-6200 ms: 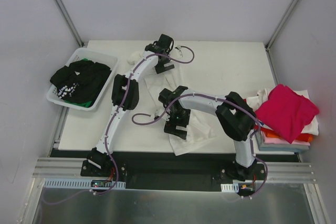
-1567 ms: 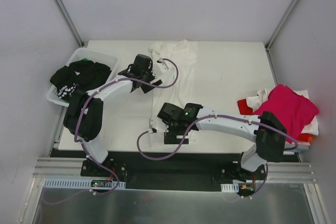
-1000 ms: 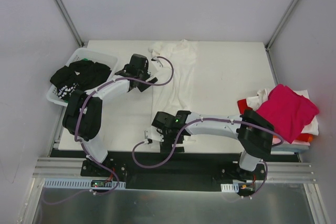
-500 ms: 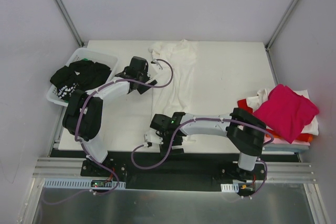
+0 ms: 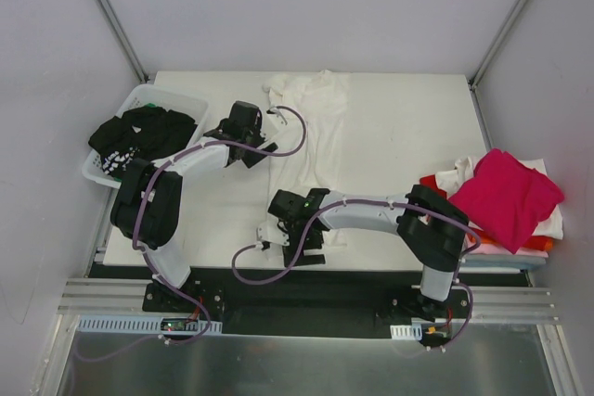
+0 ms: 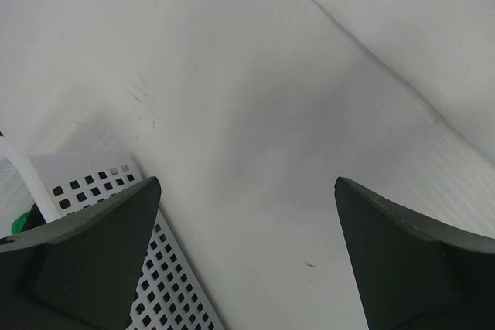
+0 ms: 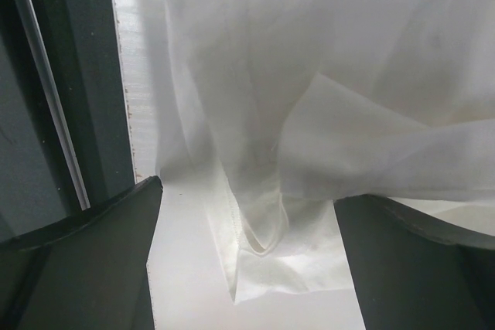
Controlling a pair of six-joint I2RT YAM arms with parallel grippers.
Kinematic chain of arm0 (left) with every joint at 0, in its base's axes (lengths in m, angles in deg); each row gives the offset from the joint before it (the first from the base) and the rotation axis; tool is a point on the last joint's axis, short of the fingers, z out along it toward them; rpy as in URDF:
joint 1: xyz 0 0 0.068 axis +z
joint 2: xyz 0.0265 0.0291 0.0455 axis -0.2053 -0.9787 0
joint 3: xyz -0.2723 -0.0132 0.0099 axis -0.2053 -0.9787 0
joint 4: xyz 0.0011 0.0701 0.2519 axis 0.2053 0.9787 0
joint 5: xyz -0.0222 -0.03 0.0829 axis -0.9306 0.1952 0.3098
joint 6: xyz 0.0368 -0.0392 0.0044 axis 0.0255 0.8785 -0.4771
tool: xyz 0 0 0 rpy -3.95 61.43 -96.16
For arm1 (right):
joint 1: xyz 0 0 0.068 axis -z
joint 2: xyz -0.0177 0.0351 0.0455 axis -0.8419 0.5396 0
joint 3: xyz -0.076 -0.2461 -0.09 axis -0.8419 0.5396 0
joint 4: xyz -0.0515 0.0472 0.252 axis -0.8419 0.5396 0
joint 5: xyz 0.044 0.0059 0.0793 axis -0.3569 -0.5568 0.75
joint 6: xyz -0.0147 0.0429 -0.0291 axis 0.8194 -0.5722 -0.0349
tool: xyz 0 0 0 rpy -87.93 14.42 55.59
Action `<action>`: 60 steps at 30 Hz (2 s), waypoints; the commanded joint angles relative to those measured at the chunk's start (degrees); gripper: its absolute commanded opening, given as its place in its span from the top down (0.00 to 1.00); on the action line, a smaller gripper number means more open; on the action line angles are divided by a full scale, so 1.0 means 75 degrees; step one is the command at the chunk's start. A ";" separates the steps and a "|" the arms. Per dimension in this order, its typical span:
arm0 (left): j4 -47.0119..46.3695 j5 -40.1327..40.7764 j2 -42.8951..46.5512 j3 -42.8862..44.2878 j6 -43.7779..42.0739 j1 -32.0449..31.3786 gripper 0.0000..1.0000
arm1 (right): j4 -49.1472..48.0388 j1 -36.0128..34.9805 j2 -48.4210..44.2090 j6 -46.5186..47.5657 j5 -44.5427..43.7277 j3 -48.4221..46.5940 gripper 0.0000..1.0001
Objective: Fold and stack the t-shirts
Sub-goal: Grab the bottom of the folded rectangular tshirt with right arm
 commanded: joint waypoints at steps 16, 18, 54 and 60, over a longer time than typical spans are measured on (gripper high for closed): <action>-0.0184 0.0174 0.0687 -0.0366 -0.0023 0.0053 0.04 | -0.0274 0.0233 0.0963 -0.0054 0.0697 -0.0328 0.31; -0.0195 0.0232 0.0688 -0.0331 -0.0012 0.0053 0.04 | -0.0332 0.0233 0.0986 -0.0124 0.0651 -0.0270 0.37; -0.0230 0.0397 0.1016 -0.0612 0.0082 0.0298 0.03 | 0.0382 -0.0529 0.0894 -0.0488 0.0100 -0.0562 0.99; -0.0301 0.0198 0.0969 -0.0764 0.0316 0.0310 0.04 | 0.0733 -0.0774 0.0308 -0.0628 -0.0369 -0.0890 0.99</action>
